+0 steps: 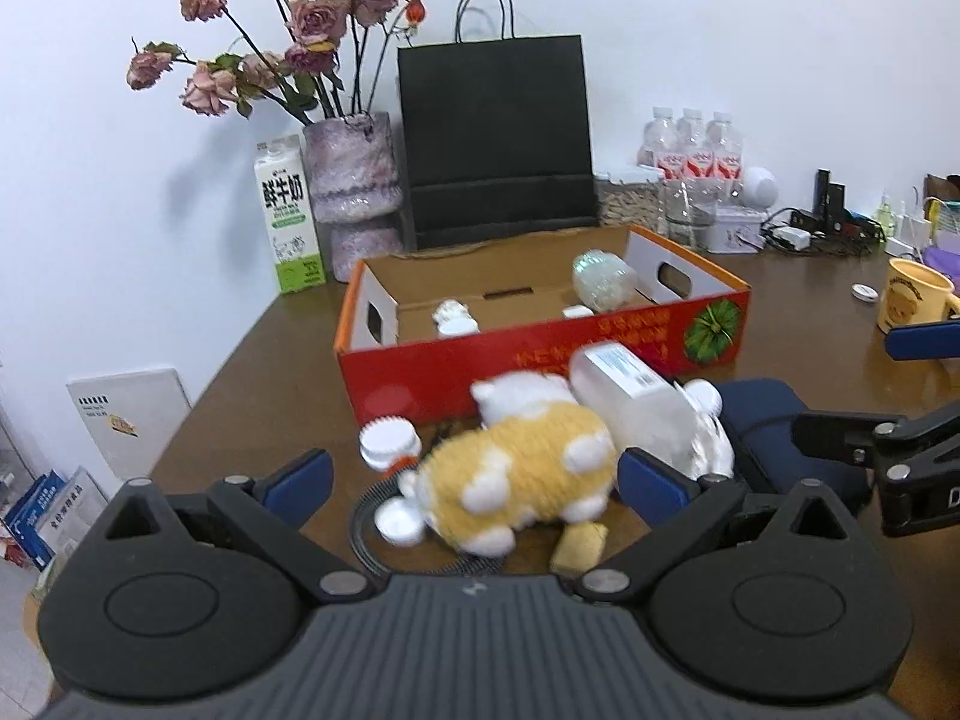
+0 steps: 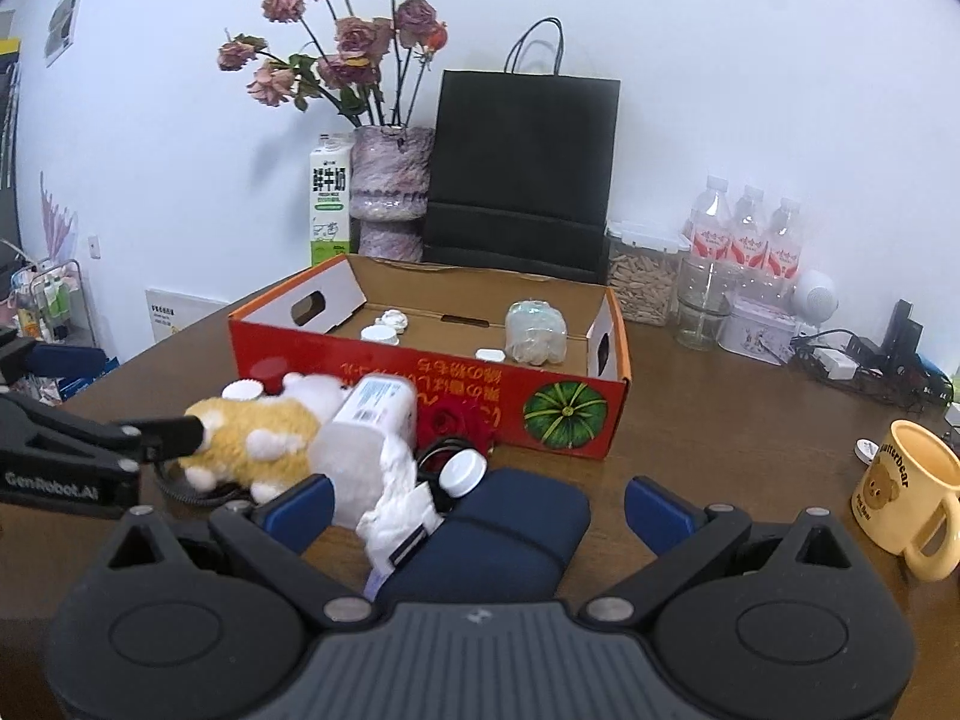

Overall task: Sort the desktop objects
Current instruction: 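Return both tools to the table and grasp the navy zip case with the right gripper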

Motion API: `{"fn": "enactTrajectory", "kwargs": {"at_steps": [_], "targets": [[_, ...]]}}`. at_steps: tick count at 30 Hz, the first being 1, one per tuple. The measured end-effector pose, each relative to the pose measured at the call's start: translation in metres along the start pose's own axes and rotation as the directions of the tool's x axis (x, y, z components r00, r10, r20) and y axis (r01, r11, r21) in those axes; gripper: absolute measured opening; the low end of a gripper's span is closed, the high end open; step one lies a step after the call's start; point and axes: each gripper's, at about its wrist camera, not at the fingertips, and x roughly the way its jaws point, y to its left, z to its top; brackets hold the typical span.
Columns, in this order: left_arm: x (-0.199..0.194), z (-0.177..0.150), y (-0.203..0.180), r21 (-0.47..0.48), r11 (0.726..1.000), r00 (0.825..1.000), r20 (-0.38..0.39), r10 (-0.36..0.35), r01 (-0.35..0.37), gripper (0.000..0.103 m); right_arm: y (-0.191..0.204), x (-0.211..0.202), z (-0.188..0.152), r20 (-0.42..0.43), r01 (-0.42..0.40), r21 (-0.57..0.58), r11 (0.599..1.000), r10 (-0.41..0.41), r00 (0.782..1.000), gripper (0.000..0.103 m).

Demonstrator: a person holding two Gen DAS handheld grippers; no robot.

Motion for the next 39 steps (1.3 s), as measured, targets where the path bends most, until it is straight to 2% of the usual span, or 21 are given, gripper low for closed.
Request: {"fn": "enactTrajectory", "kwargs": {"at_steps": [6, 11, 18, 26, 29, 31, 36, 39], "targets": [[0.006, -0.020, -0.011, 0.003, 0.999, 0.999, -0.029, -0.038, 0.038, 0.102, 0.010, -0.002, -0.018, 0.000, 0.003, -0.018, 1.000, -0.003, 1.000, 0.103], [0.015, -0.029, -0.016, 0.001, 0.999, 0.998, -0.047, -0.042, 0.042, 0.096, 0.008, 0.005, -0.026, -0.020, 0.033, -0.010, 0.999, -0.033, 0.999, 0.103], [0.030, -0.032, -0.020, 0.000, 0.998, 0.994, -0.091, -0.065, 0.065, 0.068, 0.003, 0.023, -0.025, -0.069, 0.047, 0.016, 0.999, -0.046, 0.997, 0.103], [0.044, -0.029, -0.022, -0.016, 0.997, 0.990, -0.118, -0.075, 0.073, 0.066, 0.002, 0.044, -0.021, -0.125, 0.046, 0.029, 0.999, -0.042, 0.991, 0.103], [0.042, -0.028, -0.023, -0.011, 0.998, 0.991, -0.120, -0.055, 0.054, 0.060, 0.001, 0.049, -0.020, -0.136, 0.052, 0.032, 0.998, -0.047, 0.990, 0.103], [0.040, -0.029, -0.023, -0.005, 0.999, 0.992, -0.124, -0.036, 0.036, 0.049, 0.000, 0.051, -0.019, -0.141, 0.054, 0.035, 0.998, -0.048, 0.989, 0.103], [0.039, -0.030, -0.022, -0.011, 0.996, 0.984, -0.154, -0.085, 0.084, 0.047, -0.002, 0.056, -0.019, -0.157, 0.063, 0.036, 0.997, -0.056, 0.986, 0.103], [0.046, -0.029, -0.026, 0.002, 0.996, 0.982, -0.168, -0.090, 0.092, 0.047, -0.005, 0.061, -0.018, -0.176, 0.068, 0.044, 0.997, -0.059, 0.983, 0.103]]}}
